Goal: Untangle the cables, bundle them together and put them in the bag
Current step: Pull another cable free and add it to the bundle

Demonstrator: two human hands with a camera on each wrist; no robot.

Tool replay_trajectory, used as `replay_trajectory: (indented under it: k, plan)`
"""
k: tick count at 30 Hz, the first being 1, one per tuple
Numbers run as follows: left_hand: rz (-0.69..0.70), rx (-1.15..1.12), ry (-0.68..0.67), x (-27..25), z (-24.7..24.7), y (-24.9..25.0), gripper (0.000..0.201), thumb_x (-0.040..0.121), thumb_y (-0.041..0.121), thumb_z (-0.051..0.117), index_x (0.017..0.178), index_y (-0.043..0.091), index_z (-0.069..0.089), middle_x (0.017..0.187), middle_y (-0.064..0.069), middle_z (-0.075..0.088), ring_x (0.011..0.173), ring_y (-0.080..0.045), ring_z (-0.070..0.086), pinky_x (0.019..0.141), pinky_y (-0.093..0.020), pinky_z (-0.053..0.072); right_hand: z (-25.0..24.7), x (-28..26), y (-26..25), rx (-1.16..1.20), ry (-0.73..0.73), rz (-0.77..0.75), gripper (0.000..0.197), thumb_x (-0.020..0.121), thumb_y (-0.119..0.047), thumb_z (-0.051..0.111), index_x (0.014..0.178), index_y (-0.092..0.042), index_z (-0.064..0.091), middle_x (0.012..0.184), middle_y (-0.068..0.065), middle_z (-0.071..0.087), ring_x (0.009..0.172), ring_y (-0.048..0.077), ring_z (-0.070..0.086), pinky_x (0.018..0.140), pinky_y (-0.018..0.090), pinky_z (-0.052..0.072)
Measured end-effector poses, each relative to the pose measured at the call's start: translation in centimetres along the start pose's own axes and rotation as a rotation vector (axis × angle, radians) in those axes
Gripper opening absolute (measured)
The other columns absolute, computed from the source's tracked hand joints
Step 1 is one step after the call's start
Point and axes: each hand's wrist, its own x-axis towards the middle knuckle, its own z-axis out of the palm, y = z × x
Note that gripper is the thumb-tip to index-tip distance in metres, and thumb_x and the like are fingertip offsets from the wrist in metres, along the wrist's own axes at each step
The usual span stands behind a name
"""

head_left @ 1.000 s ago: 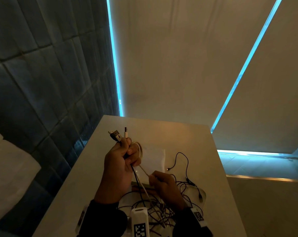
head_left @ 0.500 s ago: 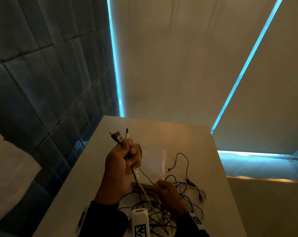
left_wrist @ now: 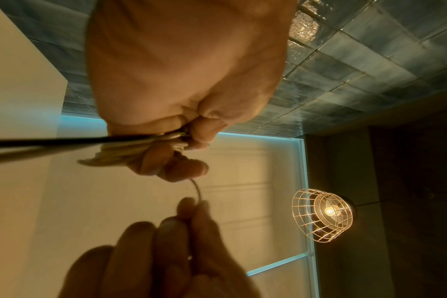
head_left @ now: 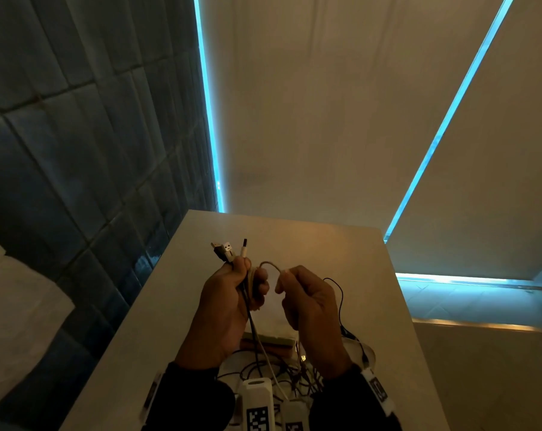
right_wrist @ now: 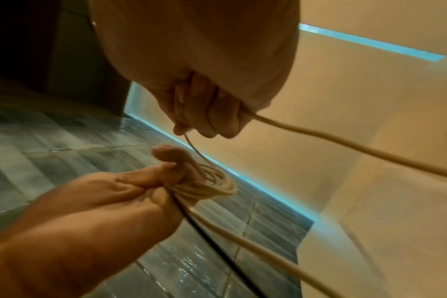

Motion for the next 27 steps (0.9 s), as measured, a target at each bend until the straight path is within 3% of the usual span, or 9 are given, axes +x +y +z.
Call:
replay_trajectory:
  k: [2,6,11,14,18,20,23,25,27]
  plan:
    - [0.008,0.023,0.018,-0.1,0.2,0.1,0.029,0.102,0.021,0.035,0.087,0.006,0.055,0.064,-0.006,0.065,0.053,-0.015,0.057,0.059,-0.032,0.04,0.5,-0.4,-0.8,0.014,-0.056,-0.027,0.028,0.094,-0.024,0.048,0.072,-0.011,0.058,0.044,-0.009,0.036,0.038,0.006,0.025,0.041,0.017,0.024]
    - [0.007,-0.081,0.005,-0.1,0.2,0.3,0.034,0.101,0.023,0.035,0.079,0.006,0.055,0.066,-0.007,0.063,0.058,-0.018,0.06,0.053,-0.029,0.051,0.6,-0.5,-0.7,-0.019,-0.151,-0.008,0.028,0.098,-0.015,0.048,0.075,-0.002,0.057,0.045,-0.013,0.039,0.039,0.0,0.03,0.044,0.013,0.028]
    - [0.054,-0.283,-0.081,0.1,-0.1,1.0,0.029,0.099,0.026,0.034,0.075,0.013,0.042,0.059,0.0,0.044,0.057,-0.016,0.05,0.061,-0.03,0.046,0.6,-1.1,0.1,-0.031,-0.266,0.201,0.03,0.098,-0.01,0.048,0.068,-0.01,0.054,0.042,-0.012,0.033,0.038,0.002,0.026,0.042,0.013,0.027]
    - [0.074,-0.306,-0.079,0.3,-0.5,1.1,0.028,0.1,0.025,0.032,0.076,0.015,0.042,0.058,0.003,0.041,0.046,-0.01,0.039,0.049,-0.023,0.037,0.2,-1.3,1.2,-0.019,-0.278,0.338,0.027,0.098,-0.01,0.047,0.072,-0.004,0.05,0.041,-0.011,0.031,0.036,0.0,0.029,0.041,0.009,0.034]
    - [0.076,-0.263,-0.076,0.4,-0.7,0.7,0.028,0.099,0.026,0.033,0.076,0.015,0.042,0.057,0.005,0.038,0.043,-0.007,0.029,0.044,-0.021,0.03,-0.4,-1.4,3.0,-0.025,-0.287,0.373,0.023,0.098,-0.006,0.046,0.076,-0.001,0.051,0.041,-0.011,0.04,0.037,-0.002,0.041,0.045,0.009,0.04]
    - [0.077,-0.25,-0.077,0.4,-0.7,0.7,0.028,0.1,0.025,0.032,0.075,0.015,0.041,0.057,0.005,0.037,0.042,-0.007,0.027,0.043,-0.021,0.028,-0.5,-1.6,4.4,-0.017,-0.29,0.393,0.024,0.098,-0.005,0.046,0.074,-0.002,0.051,0.047,-0.012,0.047,0.048,-0.002,0.055,0.058,0.019,0.053]
    - [0.069,-0.233,-0.065,0.5,-0.7,0.6,0.028,0.1,0.024,0.032,0.075,0.015,0.041,0.056,0.005,0.037,0.041,-0.006,0.026,0.041,-0.02,0.027,-0.9,-1.7,7.0,0.037,-0.226,0.447,0.025,0.096,-0.003,0.049,0.071,-0.002,0.051,0.066,-0.001,0.056,0.084,0.03,0.07,0.086,0.051,0.055]
    - [0.064,-0.221,-0.056,0.5,-0.7,0.5,0.028,0.1,0.024,0.032,0.075,0.015,0.041,0.056,0.004,0.038,0.04,-0.006,0.026,0.041,-0.02,0.027,-1.2,-1.8,8.2,0.034,-0.191,0.456,0.027,0.095,0.0,0.049,0.069,-0.002,0.051,0.068,0.004,0.053,0.086,0.034,0.068,0.089,0.055,0.053]
    - [0.067,-0.21,-0.05,0.5,-0.8,0.4,0.028,0.1,0.023,0.033,0.076,0.014,0.042,0.057,0.004,0.039,0.04,-0.006,0.026,0.041,-0.02,0.027,-1.3,-1.8,8.7,0.06,-0.187,0.458,0.028,0.095,0.002,0.048,0.068,-0.003,0.051,0.066,0.004,0.05,0.076,0.021,0.068,0.086,0.048,0.056]
